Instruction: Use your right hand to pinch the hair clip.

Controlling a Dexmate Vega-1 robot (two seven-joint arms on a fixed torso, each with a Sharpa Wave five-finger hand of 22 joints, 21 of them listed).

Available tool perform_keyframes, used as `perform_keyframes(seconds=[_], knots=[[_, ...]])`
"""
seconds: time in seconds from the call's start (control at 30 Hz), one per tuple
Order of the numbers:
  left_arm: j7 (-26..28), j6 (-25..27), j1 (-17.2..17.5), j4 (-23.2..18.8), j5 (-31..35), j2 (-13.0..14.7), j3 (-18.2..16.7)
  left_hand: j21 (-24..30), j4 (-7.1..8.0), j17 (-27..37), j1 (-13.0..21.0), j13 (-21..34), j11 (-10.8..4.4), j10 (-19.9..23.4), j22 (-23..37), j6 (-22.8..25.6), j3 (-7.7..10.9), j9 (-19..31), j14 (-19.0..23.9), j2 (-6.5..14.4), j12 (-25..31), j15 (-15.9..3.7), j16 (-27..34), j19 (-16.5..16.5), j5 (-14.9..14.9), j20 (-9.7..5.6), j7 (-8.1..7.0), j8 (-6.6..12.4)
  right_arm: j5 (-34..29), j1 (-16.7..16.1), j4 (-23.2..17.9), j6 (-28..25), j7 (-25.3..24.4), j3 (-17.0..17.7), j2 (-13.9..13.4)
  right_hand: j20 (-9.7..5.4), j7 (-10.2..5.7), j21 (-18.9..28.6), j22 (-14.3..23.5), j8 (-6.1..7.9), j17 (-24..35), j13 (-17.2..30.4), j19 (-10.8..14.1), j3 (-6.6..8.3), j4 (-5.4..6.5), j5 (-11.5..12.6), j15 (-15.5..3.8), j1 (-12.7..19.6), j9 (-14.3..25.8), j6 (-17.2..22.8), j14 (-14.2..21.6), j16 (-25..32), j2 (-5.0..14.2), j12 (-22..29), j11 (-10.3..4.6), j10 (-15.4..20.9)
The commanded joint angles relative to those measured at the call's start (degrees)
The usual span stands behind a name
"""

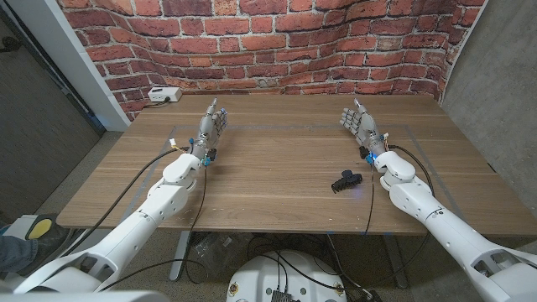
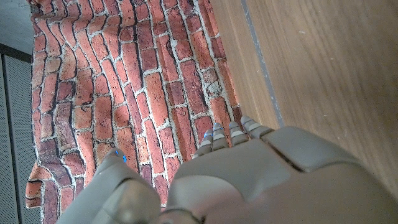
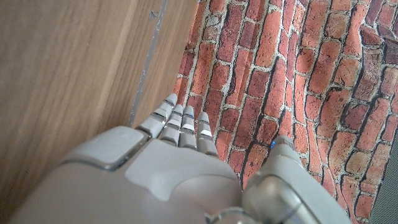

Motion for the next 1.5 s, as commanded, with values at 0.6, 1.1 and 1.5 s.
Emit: perform_keyframes(seconds=[0.6,1.1,1.5], knots=[[3.9,1.6,4.4,-9.0,2.1,3.8,-1.0,1.8,-0.54,0.1,2.6,0.1,-0.36,4.0,0.2,3.4,0.95,0.3,3.6,1.9,1.4,-0.36,1.1,3.2,0.7,0.77,0.38,1.61,-3.3,-5.6,-4.4,7.9,-2.4,2.8,-3.4,-0.65,-1.97,0.0,0.2,0.61,0.1,0.4,2.5,1.07,-1.40,0.2,-0.89,2.9,0.5,2.2,2.9,0.1,0.97,0.7,-1.68,3.4],[5.5,1.6,7.0,-11.4,1.3,4.5,-2.5,2.1,-0.98,0.1,4.1,0.1,-0.34,6.5,0.1,5.6,1.36,0.3,5.9,3.1,2.0,-0.48,1.3,5.0,0.4,0.45,0.51,2.06,-5.3,-12.5,-12.1,11.0,-1.5,5.9,-9.7,-0.44,-2.82,0.1,0.1,0.55,0.0,0.4,4.2,1.55,-2.20,0.2,-1.61,4.5,0.5,2.6,4.5,0.1,1.43,0.8,-2.91,4.9],[6.8,1.2,7.9,-12.5,1.8,3.8,-2.3,2.2,-1.14,0.1,4.5,0.1,-0.33,7.1,0.1,6.2,1.44,0.3,6.5,3.3,2.1,-0.52,1.3,5.5,0.2,0.77,0.44,2.12,-6.6,-16.8,-15.9,15.0,-0.6,8.6,-12.3,-0.54,-5.04,0.0,0.1,1.47,0.0,0.4,5.7,2.19,-3.16,0.1,-2.27,6.9,0.6,5.7,6.0,-0.1,1.74,0.7,-5.33,6.1]])
